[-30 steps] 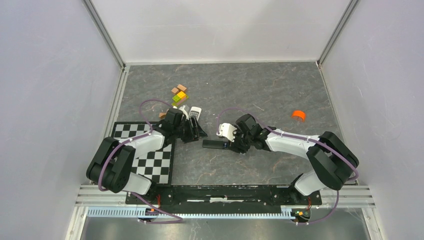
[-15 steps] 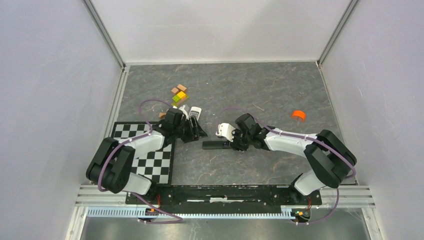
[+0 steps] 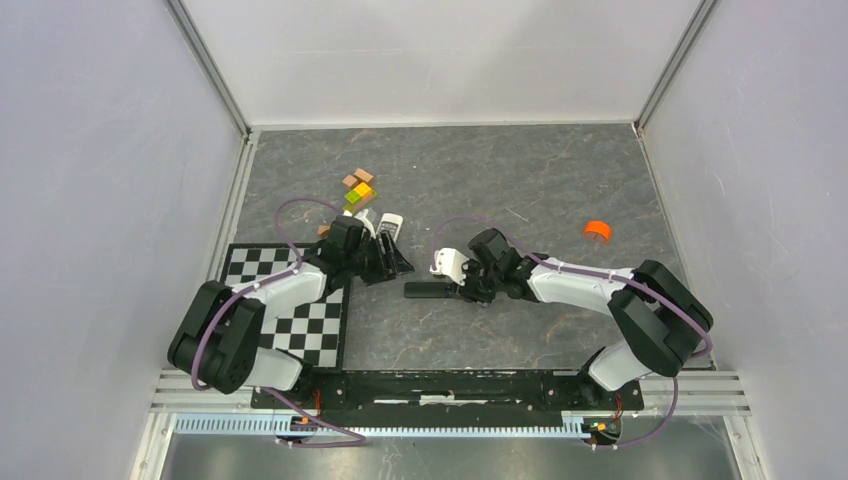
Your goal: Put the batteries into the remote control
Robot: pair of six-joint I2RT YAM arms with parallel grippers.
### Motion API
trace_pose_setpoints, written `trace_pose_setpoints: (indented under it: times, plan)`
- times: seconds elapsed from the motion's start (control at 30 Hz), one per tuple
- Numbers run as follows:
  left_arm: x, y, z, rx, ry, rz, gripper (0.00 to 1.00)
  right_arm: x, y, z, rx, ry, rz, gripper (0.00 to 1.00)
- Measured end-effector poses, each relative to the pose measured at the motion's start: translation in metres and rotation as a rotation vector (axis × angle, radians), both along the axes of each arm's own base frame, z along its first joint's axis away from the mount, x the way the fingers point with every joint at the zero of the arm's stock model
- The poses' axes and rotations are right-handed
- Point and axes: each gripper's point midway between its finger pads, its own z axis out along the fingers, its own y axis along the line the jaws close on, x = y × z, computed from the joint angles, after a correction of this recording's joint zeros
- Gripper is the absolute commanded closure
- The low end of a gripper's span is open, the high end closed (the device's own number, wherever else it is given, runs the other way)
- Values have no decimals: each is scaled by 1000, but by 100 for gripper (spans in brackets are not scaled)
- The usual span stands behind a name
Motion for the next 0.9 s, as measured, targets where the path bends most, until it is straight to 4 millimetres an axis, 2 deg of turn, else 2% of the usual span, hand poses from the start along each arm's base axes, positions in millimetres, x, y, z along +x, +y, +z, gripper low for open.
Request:
trace_pose_setpoints:
  times: [0.47, 0.63, 0.9]
  plan:
    - [-11, 8, -9, 19, 15, 12, 34, -25, 16, 3, 24, 47, 56, 64]
    - [-11, 8, -9, 20, 15, 12, 34, -21, 14, 7, 1, 47, 10, 64]
    - [-11, 8, -14, 25, 27, 12, 34, -6, 23, 24, 0, 31, -42, 64]
